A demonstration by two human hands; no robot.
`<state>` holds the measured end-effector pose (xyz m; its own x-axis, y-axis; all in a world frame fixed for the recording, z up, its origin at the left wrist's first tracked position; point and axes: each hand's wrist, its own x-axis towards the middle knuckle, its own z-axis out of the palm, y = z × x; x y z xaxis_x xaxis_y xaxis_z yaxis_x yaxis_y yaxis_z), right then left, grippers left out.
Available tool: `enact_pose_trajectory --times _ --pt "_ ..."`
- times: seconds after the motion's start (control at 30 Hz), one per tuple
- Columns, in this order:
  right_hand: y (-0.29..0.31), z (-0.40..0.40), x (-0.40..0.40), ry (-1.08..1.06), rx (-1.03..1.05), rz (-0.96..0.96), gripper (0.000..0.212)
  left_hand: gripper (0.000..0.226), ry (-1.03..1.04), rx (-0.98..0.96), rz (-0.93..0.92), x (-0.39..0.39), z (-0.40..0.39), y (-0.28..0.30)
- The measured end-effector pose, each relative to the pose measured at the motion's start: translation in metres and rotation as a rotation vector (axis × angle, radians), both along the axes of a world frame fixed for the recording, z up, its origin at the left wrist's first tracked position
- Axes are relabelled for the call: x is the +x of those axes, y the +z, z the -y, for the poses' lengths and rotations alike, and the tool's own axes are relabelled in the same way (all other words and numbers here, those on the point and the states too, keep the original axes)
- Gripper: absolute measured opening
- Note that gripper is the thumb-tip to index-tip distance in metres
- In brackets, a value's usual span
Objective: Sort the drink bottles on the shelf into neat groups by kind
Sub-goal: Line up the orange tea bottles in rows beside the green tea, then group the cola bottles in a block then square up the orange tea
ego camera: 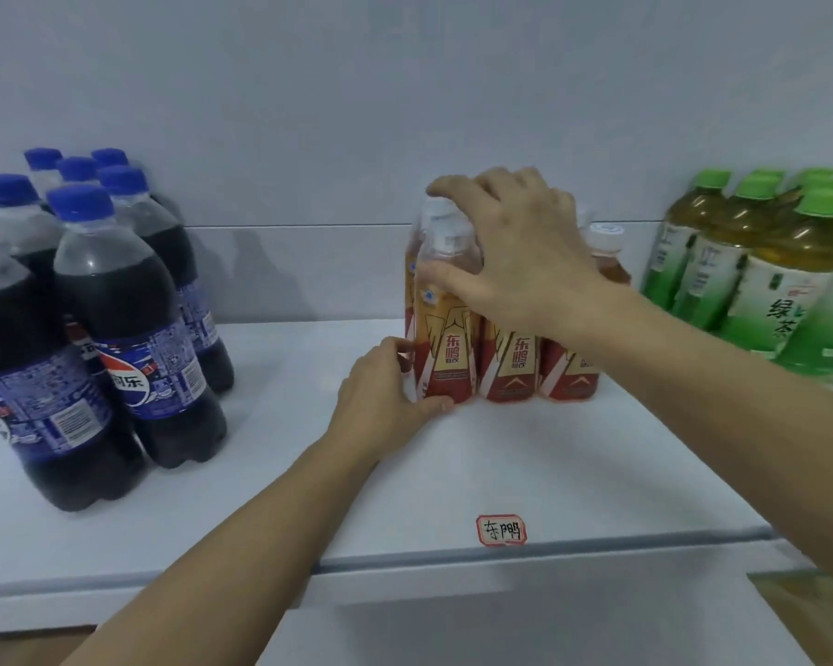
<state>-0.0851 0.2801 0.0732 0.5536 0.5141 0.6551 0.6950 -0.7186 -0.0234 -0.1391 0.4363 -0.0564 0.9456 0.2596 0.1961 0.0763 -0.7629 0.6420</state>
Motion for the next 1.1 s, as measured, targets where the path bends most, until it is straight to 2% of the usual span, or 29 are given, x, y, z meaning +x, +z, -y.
enact_pose_trajectory --times 0.1,0.17,0.23,0.3,0.37,0.47,0.7,0.8,0.93,1.03,1.1 --pt "-0.034 0.02 -0.026 0.228 0.364 0.15 0.026 0.084 0.029 0.277 -0.091 -0.011 -0.007 0.002" --pt "-0.064 0.033 -0.04 0.276 0.426 0.008 0.011 0.068 -0.037 0.436 -0.176 -0.024 -0.012 0.003" --pt "-0.091 0.041 -0.047 0.238 0.379 -0.277 0.013 0.061 -0.122 0.496 -0.225 -0.039 -0.013 -0.001" --pt "-0.116 0.046 -0.049 0.189 0.305 -0.517 0.018 0.059 -0.108 0.473 -0.184 -0.054 -0.008 -0.007" --pt "-0.136 0.049 -0.05 0.175 0.226 -0.608 0.017 0.053 -0.045 0.437 -0.091 -0.062 -0.003 -0.011" --pt "-0.145 0.051 -0.052 0.204 0.126 -0.598 0.018 0.046 0.006 0.396 -0.053 -0.063 -0.002 -0.011" --pt "-0.143 0.053 -0.056 0.233 0.082 -0.563 0.019 0.041 0.0 0.367 -0.057 -0.064 -0.004 -0.012" --pt "-0.144 0.056 -0.059 0.23 0.086 -0.55 0.018 0.03 0.026 0.326 -0.029 -0.068 -0.001 -0.011" --pt "-0.14 0.055 -0.063 0.222 0.096 -0.572 0.018 0.021 0.253 0.38 0.034 -0.085 0.003 -0.006" --pt "-0.138 0.055 -0.065 0.225 0.165 -0.621 0.02 0.017 0.347 0.265 0.099 -0.117 -0.001 -0.009" --pt "-0.139 0.049 -0.068 0.226 0.282 -0.627 0.02 0.012 0.394 0.203 0.152 -0.143 -0.011 -0.01"
